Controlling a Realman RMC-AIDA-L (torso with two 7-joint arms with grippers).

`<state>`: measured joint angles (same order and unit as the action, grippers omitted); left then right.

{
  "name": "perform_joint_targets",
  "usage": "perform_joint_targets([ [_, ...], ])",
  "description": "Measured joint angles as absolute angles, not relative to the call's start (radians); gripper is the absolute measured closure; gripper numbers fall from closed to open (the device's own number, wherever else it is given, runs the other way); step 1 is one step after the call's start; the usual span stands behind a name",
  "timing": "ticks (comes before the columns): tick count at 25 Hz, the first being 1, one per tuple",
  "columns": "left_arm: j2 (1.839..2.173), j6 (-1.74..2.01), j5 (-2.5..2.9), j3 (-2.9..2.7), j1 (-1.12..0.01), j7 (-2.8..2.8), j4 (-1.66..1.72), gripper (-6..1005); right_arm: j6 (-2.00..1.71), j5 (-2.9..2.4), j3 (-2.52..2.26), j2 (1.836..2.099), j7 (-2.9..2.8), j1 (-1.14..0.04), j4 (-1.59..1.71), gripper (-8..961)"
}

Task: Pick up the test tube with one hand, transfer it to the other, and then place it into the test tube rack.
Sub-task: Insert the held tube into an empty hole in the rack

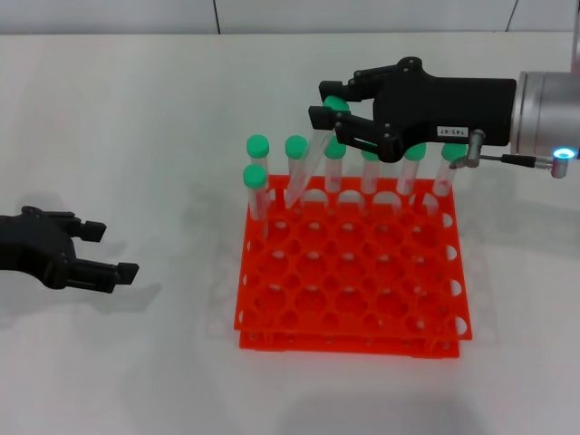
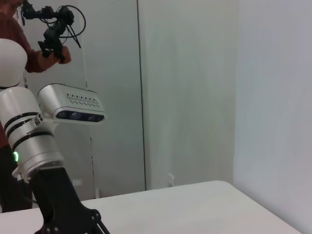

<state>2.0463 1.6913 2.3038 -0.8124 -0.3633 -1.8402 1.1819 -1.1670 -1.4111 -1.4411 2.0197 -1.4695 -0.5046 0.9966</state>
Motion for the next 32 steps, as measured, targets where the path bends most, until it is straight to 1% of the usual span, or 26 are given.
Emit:
perform_joint_targets([
  [14,2.049,1.691,2.304,-0.804,-0.367,-1.826,1.174,116,-1.158,-1.395,-1.454,2.025,-1.388,-0.483,0.989,678],
  [32,2.051,1.683,2.304,-0.804,-0.367,-1.824,1.159,116,-1.081,-1.331,-1.558,2.025,-1.314,-0.469,0.973,678],
])
